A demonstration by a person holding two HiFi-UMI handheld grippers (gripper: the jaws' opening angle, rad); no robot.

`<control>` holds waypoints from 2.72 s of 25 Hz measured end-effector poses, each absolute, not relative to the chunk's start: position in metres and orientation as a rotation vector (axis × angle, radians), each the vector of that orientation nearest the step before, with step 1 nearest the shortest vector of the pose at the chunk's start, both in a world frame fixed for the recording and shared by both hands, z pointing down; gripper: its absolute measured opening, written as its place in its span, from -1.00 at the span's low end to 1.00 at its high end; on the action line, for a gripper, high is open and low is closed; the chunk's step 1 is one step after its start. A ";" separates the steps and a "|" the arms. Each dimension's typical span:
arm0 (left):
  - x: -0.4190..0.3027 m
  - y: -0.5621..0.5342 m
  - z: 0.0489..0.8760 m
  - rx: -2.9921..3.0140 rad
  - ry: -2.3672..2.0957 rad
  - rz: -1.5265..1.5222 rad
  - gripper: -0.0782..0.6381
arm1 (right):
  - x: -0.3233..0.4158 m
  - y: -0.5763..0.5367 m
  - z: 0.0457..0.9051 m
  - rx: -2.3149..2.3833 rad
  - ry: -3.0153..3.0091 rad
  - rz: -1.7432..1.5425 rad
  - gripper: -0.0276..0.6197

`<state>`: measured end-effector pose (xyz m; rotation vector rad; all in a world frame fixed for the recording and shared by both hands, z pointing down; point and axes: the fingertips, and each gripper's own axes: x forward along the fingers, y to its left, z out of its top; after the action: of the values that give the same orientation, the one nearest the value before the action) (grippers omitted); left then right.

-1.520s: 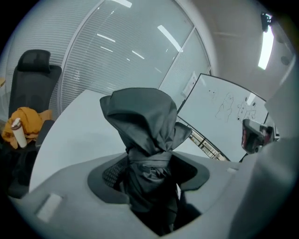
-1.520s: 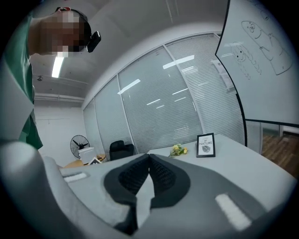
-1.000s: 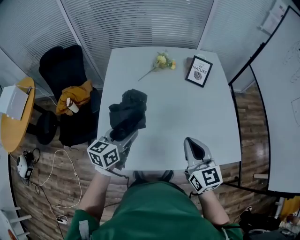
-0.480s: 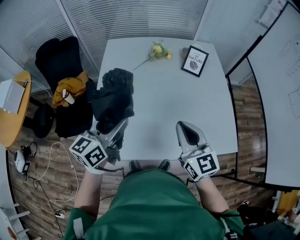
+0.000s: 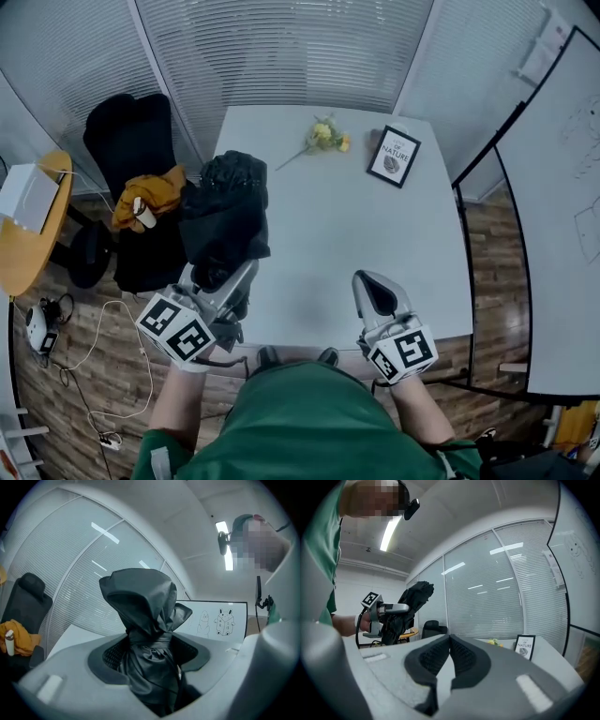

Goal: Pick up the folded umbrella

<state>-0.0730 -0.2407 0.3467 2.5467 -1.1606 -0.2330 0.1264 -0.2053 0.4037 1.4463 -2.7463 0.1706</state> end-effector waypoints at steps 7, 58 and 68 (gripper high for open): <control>-0.068 -0.235 0.313 2.653 -1.096 -0.384 0.01 | 0.129 -0.208 0.402 1.464 -2.736 0.188 -0.91; -0.072 -0.247 0.351 2.559 -1.059 -0.380 0.01 | 0.143 -0.219 0.375 1.582 -2.769 0.177 -0.91; -0.080 -0.250 0.353 2.564 -1.062 -0.374 0.01 | 0.138 -0.223 0.375 1.584 -2.757 0.161 -0.91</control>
<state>-0.0799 -0.2500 0.3534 2.5640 -1.0616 -0.3744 0.1376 -0.2226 0.3752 1.5845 -2.7565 0.1606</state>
